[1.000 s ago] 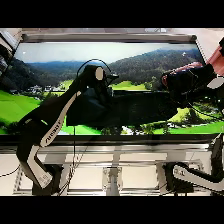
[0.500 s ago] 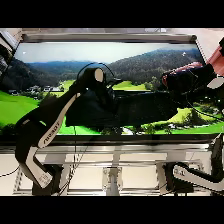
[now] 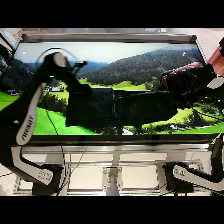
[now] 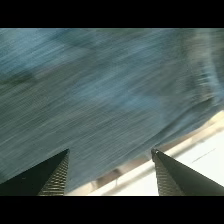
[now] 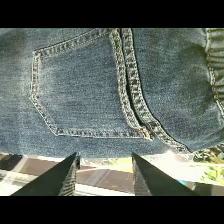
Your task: Fold the clothes and pants, and hang the long-sleeved shirts on hangers.
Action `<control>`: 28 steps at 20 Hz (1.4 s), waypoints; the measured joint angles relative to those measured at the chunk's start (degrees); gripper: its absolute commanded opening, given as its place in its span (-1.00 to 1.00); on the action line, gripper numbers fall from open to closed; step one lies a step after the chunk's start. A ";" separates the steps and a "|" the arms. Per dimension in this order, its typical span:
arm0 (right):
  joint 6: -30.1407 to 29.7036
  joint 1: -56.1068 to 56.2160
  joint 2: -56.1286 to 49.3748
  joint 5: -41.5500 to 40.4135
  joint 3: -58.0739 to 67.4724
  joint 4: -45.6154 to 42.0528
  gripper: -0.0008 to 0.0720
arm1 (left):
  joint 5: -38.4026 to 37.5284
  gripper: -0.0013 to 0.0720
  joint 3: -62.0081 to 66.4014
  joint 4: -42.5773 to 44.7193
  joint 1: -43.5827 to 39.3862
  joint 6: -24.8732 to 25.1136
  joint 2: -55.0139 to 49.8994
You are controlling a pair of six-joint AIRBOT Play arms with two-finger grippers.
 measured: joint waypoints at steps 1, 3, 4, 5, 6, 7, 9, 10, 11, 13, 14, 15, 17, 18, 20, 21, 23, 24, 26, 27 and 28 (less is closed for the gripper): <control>-0.33 0.00 0.00 0.00 0.00 0.00 -0.18 | 0.11 0.65 -2.01 -1.81 3.10 0.72 0.20; -0.79 0.00 0.00 0.13 -0.02 0.07 -0.86 | 2.01 0.65 -6.25 -5.86 8.92 2.54 0.48; -1.03 0.00 0.00 0.20 0.00 0.15 -0.91 | 3.37 0.65 -8.07 -7.76 11.15 3.37 0.52; -1.27 0.00 0.00 0.17 0.00 0.20 -0.91 | 4.70 0.65 -9.77 -8.98 13.25 4.15 0.59; -1.55 0.00 0.00 0.20 0.00 0.28 -0.91 | 6.54 0.65 -11.17 -9.53 15.02 4.63 0.63; -1.66 0.00 0.00 0.20 -0.02 0.37 -0.91 | 8.17 0.65 -12.17 -9.51 16.37 4.94 0.68; -1.88 0.00 0.00 0.20 0.00 0.42 -0.91 | 11.19 0.65 -13.68 -9.01 18.49 5.42 0.66; -1.97 0.00 0.00 0.20 0.00 0.46 -0.91 | 12.41 0.65 -14.10 -8.83 19.19 5.66 0.50; -1.99 0.00 0.00 0.22 0.00 0.50 -0.91 | 13.57 0.68 -14.45 -8.55 19.71 5.75 0.17; -2.03 0.00 0.00 0.24 0.00 0.61 -0.91 | 14.88 0.87 -14.84 -8.44 20.24 5.81 -0.83; -2.05 0.00 0.00 0.22 0.00 0.74 -0.91 | 15.26 0.87 -14.97 -8.31 20.28 5.84 -1.64; -2.05 0.00 0.00 0.22 0.00 1.03 -0.91 | 15.37 0.87 -15.10 -8.26 20.26 5.88 -2.51; -2.08 0.00 0.00 0.24 0.00 1.46 -0.91 | 15.47 0.87 -15.21 -8.81 19.96 6.05 -4.42; -2.10 0.00 0.00 0.26 0.00 1.55 -0.91 | 15.45 0.87 -15.23 -9.51 19.71 6.29 -5.27; -2.12 0.00 0.00 0.26 -0.02 1.79 -0.91 | 14.80 0.87 -15.28 -12.52 19.21 7.37 -6.84; -2.12 0.00 0.00 0.24 0.00 1.79 -0.91 | 14.73 0.87 -15.30 -13.81 18.84 7.93 -7.52; -2.12 0.00 0.00 0.24 -0.02 1.88 -0.91 | 14.82 0.31 -15.34 -15.74 17.79 9.01 -8.87; -2.12 0.00 0.00 0.24 -0.02 1.92 -0.91 | 15.13 -0.17 -15.39 -16.28 17.18 9.38 -9.53; -2.12 0.00 0.00 0.20 0.00 1.95 -0.91 | 15.30 -0.77 -15.54 -16.57 15.91 10.03 -10.58; -2.14 0.00 0.00 0.17 0.00 1.99 -0.91 | 14.97 -0.86 -15.52 -16.74 15.58 10.14 -10.73; -2.14 0.00 0.00 0.20 0.00 2.03 -0.91 | 14.51 -0.86 -15.52 -16.85 15.41 10.25 -10.75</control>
